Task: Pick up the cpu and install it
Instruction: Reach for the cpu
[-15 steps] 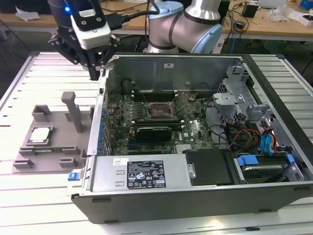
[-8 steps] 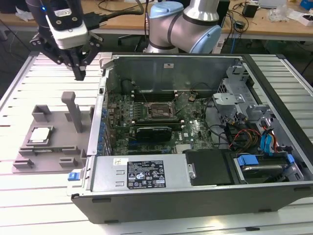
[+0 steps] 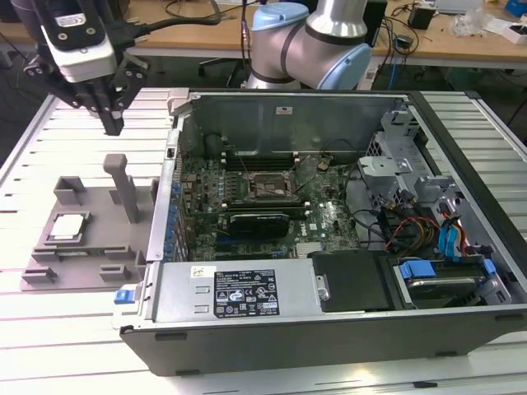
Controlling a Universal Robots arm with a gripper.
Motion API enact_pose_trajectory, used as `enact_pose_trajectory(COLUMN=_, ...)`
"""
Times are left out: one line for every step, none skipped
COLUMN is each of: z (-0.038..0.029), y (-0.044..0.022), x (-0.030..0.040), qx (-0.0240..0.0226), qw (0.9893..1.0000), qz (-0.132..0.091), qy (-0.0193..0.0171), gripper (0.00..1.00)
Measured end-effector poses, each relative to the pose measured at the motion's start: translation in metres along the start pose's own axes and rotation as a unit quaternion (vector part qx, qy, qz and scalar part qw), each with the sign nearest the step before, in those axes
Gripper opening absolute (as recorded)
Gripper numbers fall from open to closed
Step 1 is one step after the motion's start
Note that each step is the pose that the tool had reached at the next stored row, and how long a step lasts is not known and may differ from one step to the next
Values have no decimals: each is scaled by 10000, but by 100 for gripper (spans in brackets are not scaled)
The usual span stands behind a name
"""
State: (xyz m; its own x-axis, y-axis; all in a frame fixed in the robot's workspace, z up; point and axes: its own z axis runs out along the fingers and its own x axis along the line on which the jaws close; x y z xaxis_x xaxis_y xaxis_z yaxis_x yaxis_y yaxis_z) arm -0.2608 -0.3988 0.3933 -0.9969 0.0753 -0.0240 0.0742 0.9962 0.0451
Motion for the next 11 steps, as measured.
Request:
enact_pose_trajectory(z=-1, y=-2, x=27, qx=0, qw=10000, qz=0, qy=0, gripper=11)
enact_pose_trajectory(z=-2, y=-5, x=71, qx=0, qw=10000, qz=0, qy=0, gripper=11)
enact_pose_trajectory(z=-2, y=-7, x=97, qx=0, qw=10000, qz=-1, qy=0, gripper=11)
enact_pose_trajectory(z=-4, y=-9, x=125, qx=0, qw=10000, qz=0, qy=0, gripper=11)
enact_pose_trajectory(z=-5, y=-13, x=174, qx=0, qw=10000, qz=0, qy=0, gripper=11)
enact_pose_trajectory(z=-5, y=-15, x=201, qx=0, qw=10000, qz=0, qy=0, gripper=11)
enact_pose_trajectory(z=-6, y=-17, x=231, qx=0, qw=10000, qz=0, qy=-1, gripper=11)
enact_pose_trajectory(z=-7, y=-20, x=275, qx=0, qw=10000, qz=0, qy=-1, gripper=11)
enact_pose_trajectory(z=-8, y=-23, x=307, qx=0, qw=10000, qz=-1, qy=-1, gripper=11)
enact_pose_trajectory(z=-10, y=-25, x=341, qx=0, qw=10000, qz=-1, qy=-1, gripper=11)
enact_pose_trajectory(z=-11, y=-29, x=406, qx=0, qw=10000, qz=0, qy=-2, gripper=11)
